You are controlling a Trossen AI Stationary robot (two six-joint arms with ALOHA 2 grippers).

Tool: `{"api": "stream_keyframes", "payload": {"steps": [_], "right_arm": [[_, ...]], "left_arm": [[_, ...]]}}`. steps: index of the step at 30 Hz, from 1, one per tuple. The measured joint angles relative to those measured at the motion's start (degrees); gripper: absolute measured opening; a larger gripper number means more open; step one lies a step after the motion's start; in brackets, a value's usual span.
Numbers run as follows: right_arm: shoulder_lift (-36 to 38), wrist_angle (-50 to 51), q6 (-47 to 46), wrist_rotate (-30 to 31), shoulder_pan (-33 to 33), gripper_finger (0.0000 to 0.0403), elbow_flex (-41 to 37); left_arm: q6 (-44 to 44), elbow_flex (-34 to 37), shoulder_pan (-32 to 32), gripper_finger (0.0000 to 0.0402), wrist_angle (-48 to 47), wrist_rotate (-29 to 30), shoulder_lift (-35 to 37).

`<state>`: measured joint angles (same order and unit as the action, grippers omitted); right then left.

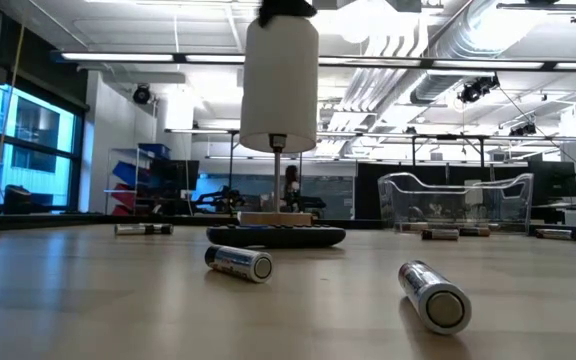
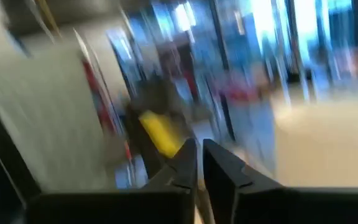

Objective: Sort batteries
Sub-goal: Put the silver battery into the bottom transparent bin

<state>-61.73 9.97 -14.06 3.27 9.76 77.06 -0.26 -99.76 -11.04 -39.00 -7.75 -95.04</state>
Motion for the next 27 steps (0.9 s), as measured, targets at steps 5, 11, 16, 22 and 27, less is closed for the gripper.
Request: {"api": "stream_keyframes", "payload": {"steps": [5,11,16,22,27], "right_arm": [[-5.4,29.8,-3.4,-0.9,1.5,0.0092,-0.1],[-17.8,54.4,9.8,-0.3,1.5,0.0188,-0.1],[-30.5,58.0,16.0,2.4,2.7,0.0216,-0.1],[-41.6,59.5,19.6,1.8,4.2,0.0212,-0.1],[-45.0,59.4,19.5,2.7,6.4,0.0209,-0.1]], "left_arm": [[-12.2,25.0,1.3,0.0172,18.4,9.5,20.9],[-21.1,44.1,2.7,0.0143,38.3,16.9,38.1],[-22.4,46.6,2.6,0.0067,38.5,19.1,43.2],[-19.6,46.6,3.3,0.001,36.8,17.1,44.9],[-19.1,46.6,3.3,0.0002,33.8,17.1,44.8]]}}
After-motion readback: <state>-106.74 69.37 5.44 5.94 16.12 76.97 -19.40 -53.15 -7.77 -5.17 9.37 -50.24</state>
